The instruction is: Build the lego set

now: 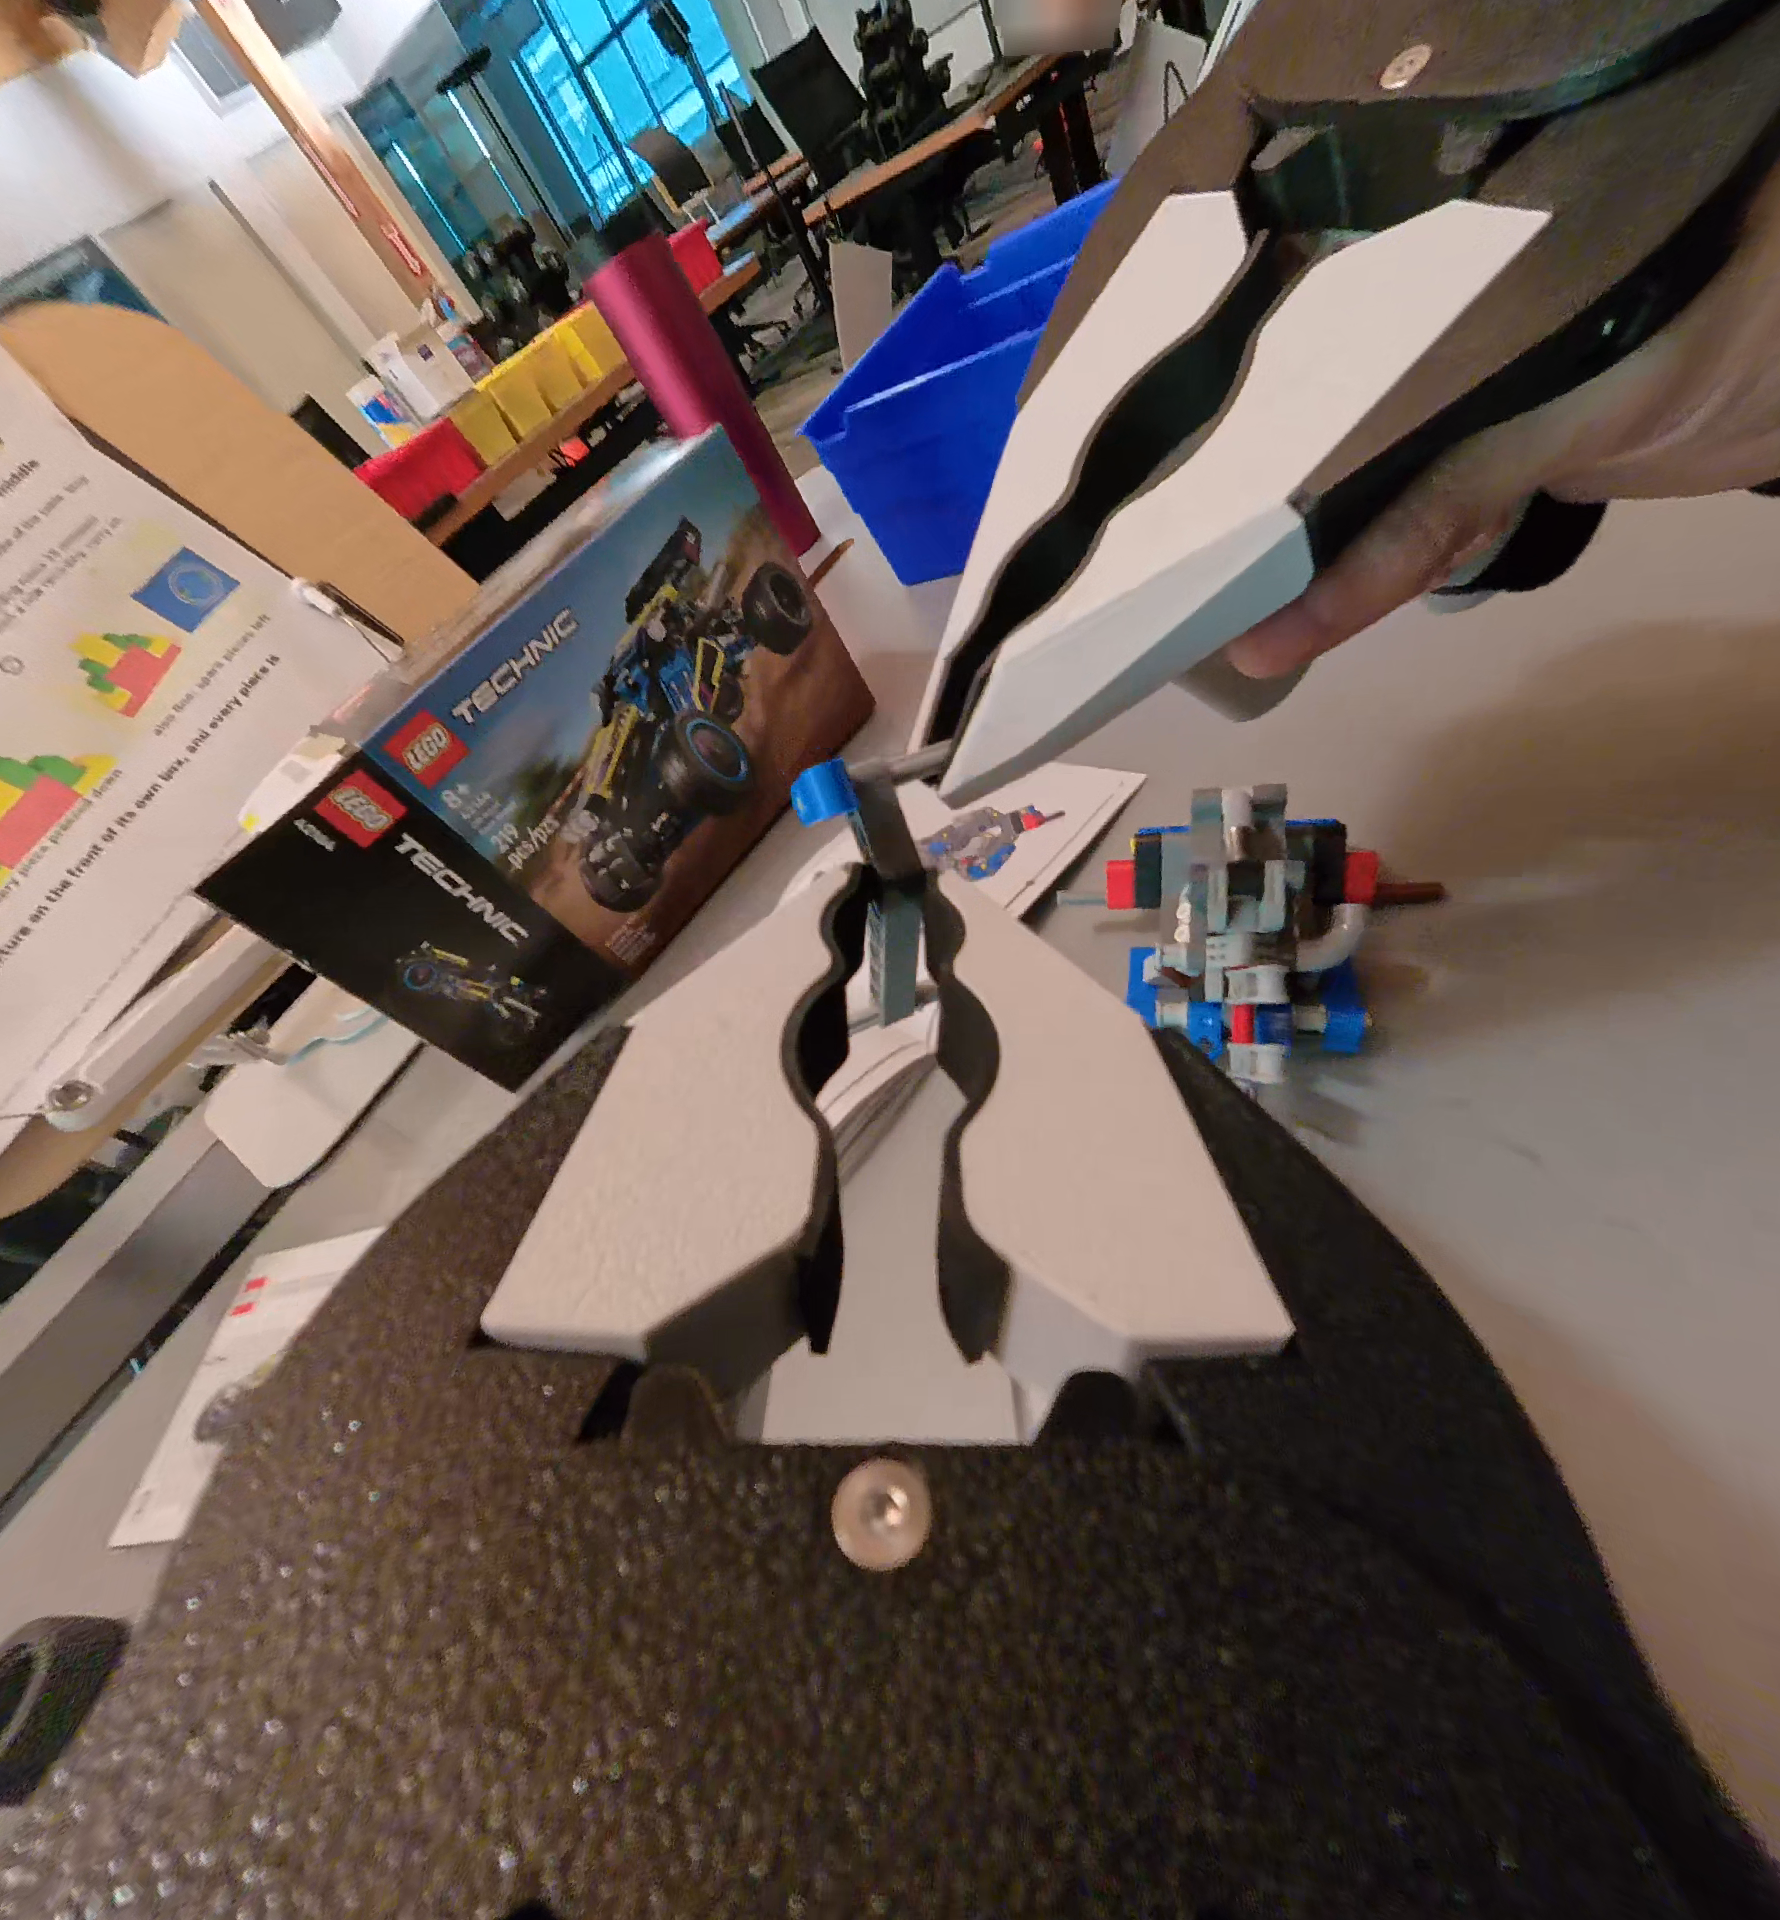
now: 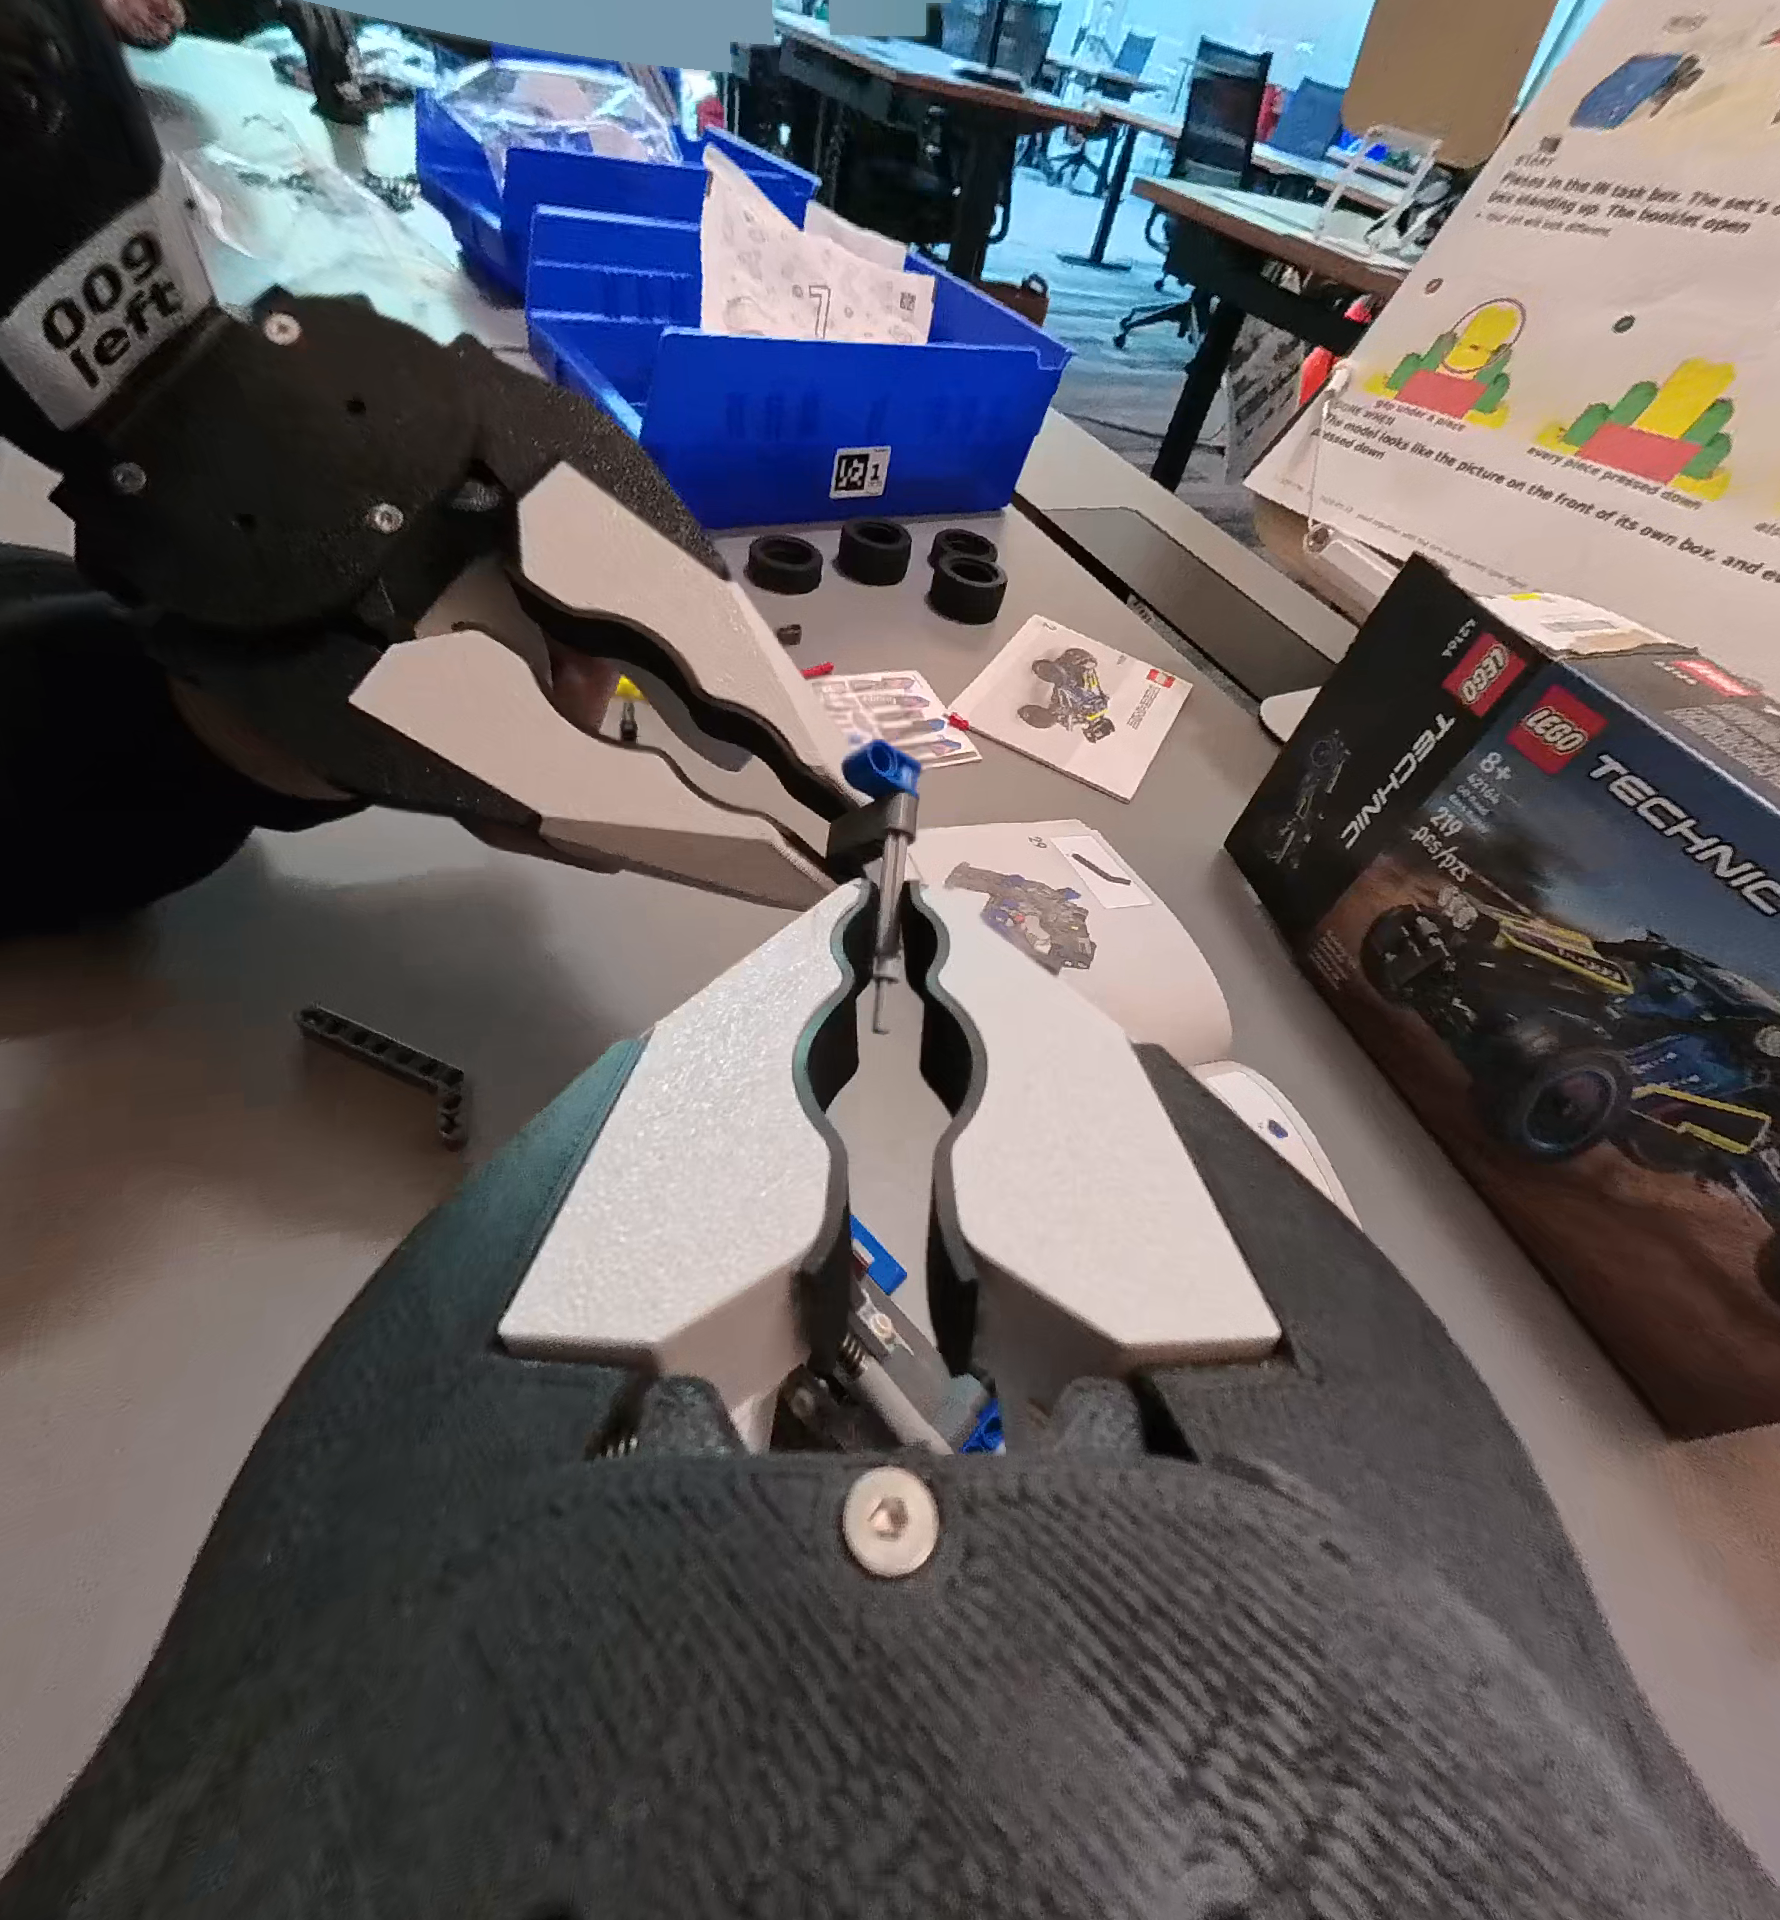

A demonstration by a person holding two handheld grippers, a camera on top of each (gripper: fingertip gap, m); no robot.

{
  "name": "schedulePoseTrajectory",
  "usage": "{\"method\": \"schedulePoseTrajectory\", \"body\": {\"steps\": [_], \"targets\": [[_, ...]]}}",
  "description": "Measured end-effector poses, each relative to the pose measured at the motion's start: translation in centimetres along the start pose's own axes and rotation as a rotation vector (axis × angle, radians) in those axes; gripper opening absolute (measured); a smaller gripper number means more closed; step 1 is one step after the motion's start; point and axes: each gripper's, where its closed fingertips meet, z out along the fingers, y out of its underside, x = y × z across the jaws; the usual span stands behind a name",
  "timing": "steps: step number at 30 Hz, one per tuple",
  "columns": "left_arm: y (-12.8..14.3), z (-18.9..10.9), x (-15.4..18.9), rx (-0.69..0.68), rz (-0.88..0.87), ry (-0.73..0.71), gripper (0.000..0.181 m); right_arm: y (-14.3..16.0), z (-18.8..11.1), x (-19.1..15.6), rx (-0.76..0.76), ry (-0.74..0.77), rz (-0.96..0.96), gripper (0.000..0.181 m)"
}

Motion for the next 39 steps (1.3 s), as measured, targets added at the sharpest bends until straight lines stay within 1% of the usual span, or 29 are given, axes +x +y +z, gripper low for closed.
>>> {"method": "schedulePoseTrajectory", "body": {"steps": [3,7,10,13,18,25,27,28,31,32,34,37,39], "targets": [[0.7,0.2,0.1,-0.008,-0.066,0.038,0.007,0.7,0.4,0.1,-0.018,-0.022,-0.004,0.003],[1.2,0.5,-0.1,-0.004,-0.123,0.03,0.007,1.4,1.0,0.4,0.003,-0.042,0.143,0.002],[1.0,0.5,-0.3,0.005,-0.117,0.012,0.006,1.8,1.1,0.5,0.029,-0.064,0.255,0.003],[1.0,0.5,-0.1,0.001,-0.103,0.016,0.005,2.3,1.0,-0.1,0.019,-0.121,0.322,0.006],[1.4,0.5,0.2,-0.032,-0.151,0.047,0.005,2.7,1.0,-0.3,0.018,-0.107,0.196,0.008],[2.5,0.9,1.1,-0.078,-0.365,0.155,0.005,3.2,0.8,-0.3,0.005,-0.05,-0.024,0.011],[3.0,0.9,1.1,-0.096,-0.431,0.182,0.005,3.7,0.5,-0.4,-0.032,-0.049,-0.092,0.012],[3.3,0.9,1.1,-0.1,-0.467,0.199,0.005,4.0,0.1,-0.4,-0.054,-0.055,-0.119,0.015],[3.4,0.6,1.1,-0.07,-0.54,0.245,0.005,5.0,-1.9,-1.7,-0.092,-0.171,-0.22,0.042],[3.4,0.5,1.2,-0.065,-0.542,0.257,0.005,5.4,-2.6,-1.8,-0.107,-0.187,-0.243,0.047],[3.8,0.6,1.4,-0.084,-0.514,0.264,0.005,5.6,-3.5,-1.9,-0.092,-0.205,-0.266,0.045],[3.7,0.8,2.4,-0.094,-0.47,0.295,0.005,5.3,-3.6,-2.5,-0.044,-0.25,-0.257,0.041],[3.9,1.0,3.0,-0.117,-0.432,0.303,0.005,6.0,-3.1,-2.2,-0.074,-0.251,-0.29,0.04]]}}
